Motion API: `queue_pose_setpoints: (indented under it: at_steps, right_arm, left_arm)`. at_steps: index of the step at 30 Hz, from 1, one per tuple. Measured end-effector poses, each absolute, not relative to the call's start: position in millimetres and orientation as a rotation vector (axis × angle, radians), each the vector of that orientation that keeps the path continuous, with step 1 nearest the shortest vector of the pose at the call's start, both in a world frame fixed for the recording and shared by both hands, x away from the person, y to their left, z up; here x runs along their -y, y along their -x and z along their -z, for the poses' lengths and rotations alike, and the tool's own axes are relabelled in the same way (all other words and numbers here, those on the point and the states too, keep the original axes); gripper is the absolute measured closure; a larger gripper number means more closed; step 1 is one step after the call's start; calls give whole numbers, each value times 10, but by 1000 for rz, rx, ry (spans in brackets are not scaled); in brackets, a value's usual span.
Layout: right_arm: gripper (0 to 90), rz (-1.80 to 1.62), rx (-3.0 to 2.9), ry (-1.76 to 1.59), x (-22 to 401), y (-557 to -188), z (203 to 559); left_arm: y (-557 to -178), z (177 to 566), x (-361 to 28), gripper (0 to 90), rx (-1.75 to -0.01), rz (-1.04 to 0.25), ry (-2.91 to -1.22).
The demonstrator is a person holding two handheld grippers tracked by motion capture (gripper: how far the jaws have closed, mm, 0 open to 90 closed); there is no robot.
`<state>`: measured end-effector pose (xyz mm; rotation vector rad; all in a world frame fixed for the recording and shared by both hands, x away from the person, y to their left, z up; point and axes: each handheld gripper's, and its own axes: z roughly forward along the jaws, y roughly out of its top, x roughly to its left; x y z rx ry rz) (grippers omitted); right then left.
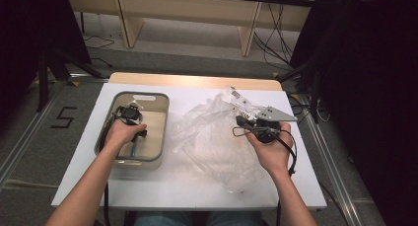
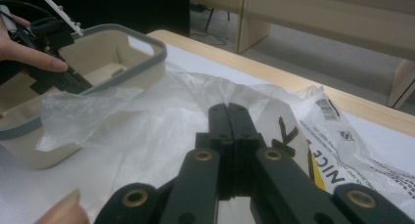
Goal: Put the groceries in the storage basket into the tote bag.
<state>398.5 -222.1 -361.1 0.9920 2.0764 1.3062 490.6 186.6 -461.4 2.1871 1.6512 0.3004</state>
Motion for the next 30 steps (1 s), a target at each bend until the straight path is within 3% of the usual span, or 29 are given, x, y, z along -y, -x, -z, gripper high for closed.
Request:
queue_pose_setpoints:
  at_steps: [30]
  right_arm:
    - [900,-1309,-2081,-994,2219,-3984,3614]
  left_arm:
    - [-4920,4599,-1876,760,-1670,-315,-2231]
